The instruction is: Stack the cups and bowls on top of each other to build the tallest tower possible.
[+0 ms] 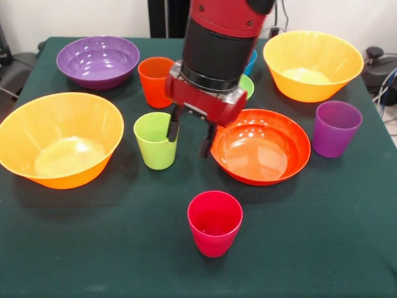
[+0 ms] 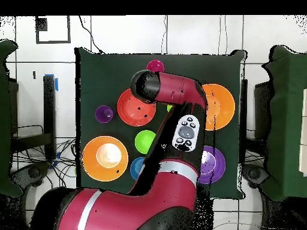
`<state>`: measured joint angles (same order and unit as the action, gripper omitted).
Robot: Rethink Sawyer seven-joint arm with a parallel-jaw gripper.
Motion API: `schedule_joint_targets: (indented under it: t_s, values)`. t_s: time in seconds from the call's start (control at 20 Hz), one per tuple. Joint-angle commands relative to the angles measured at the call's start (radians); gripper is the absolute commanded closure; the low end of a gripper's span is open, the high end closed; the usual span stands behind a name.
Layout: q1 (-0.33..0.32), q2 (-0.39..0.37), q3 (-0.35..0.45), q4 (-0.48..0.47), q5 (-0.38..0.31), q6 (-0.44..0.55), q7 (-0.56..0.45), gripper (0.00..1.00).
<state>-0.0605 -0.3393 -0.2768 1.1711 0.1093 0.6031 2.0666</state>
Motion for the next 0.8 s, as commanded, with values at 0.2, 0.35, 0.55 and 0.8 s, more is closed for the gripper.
schedule_joint_targets:
  t_s: [0.2,0.35,0.55,0.8]
  values:
    - [-0.051,-0.020,0.187,0.143,-0.158,-0.071,-0.165,0.00]
    - [-0.063,-0.029,0.205,0.168,-0.181,-0.087,-0.158,0.00]
    - [-0.077,-0.033,0.227,0.191,-0.208,-0.104,-0.142,0.00]
    - [-0.094,-0.037,0.248,0.217,-0.241,-0.128,-0.123,0.00]
